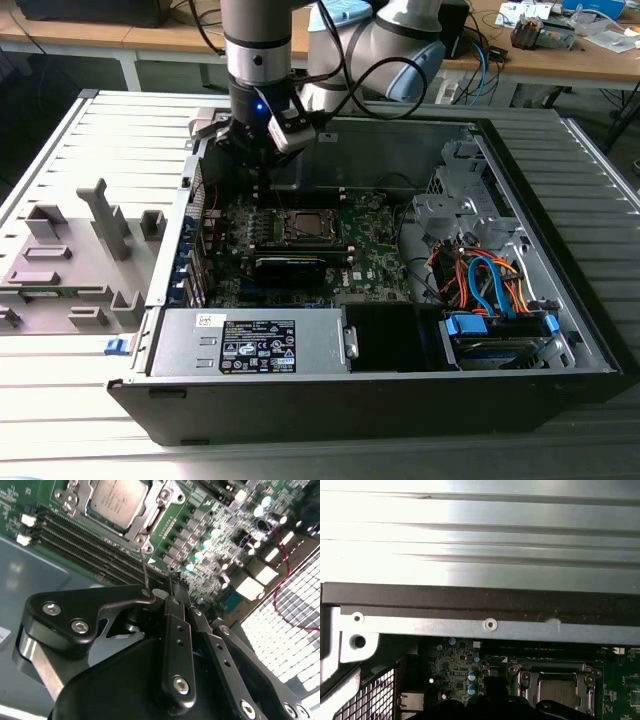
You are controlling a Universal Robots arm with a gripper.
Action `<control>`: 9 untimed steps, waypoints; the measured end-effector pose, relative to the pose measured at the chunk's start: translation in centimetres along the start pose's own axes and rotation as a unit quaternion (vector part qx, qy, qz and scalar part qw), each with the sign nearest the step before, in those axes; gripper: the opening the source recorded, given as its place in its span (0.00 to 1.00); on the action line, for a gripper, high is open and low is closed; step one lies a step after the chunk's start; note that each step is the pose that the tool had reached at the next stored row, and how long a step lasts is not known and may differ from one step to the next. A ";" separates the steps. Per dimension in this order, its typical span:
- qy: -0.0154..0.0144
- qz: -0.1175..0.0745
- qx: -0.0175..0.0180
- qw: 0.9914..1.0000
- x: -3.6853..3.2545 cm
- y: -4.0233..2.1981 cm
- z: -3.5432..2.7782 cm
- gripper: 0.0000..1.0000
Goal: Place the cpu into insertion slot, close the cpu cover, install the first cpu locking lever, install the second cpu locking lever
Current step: 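Install the first cpu locking lever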
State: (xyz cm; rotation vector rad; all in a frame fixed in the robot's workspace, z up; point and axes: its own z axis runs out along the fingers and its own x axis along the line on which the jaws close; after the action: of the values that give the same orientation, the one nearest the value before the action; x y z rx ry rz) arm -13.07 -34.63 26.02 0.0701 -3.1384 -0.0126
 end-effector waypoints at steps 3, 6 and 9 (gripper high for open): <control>0.000 -0.001 0.000 1.000 -0.02 0.41 0.04 0.11; 0.000 -0.003 0.000 1.000 -0.27 0.43 0.12 0.11; 0.001 -0.005 0.000 1.000 -0.93 0.40 0.14 0.11</control>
State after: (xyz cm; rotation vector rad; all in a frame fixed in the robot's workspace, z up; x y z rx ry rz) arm -12.15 -34.18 25.89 0.0859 -3.1368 -0.0125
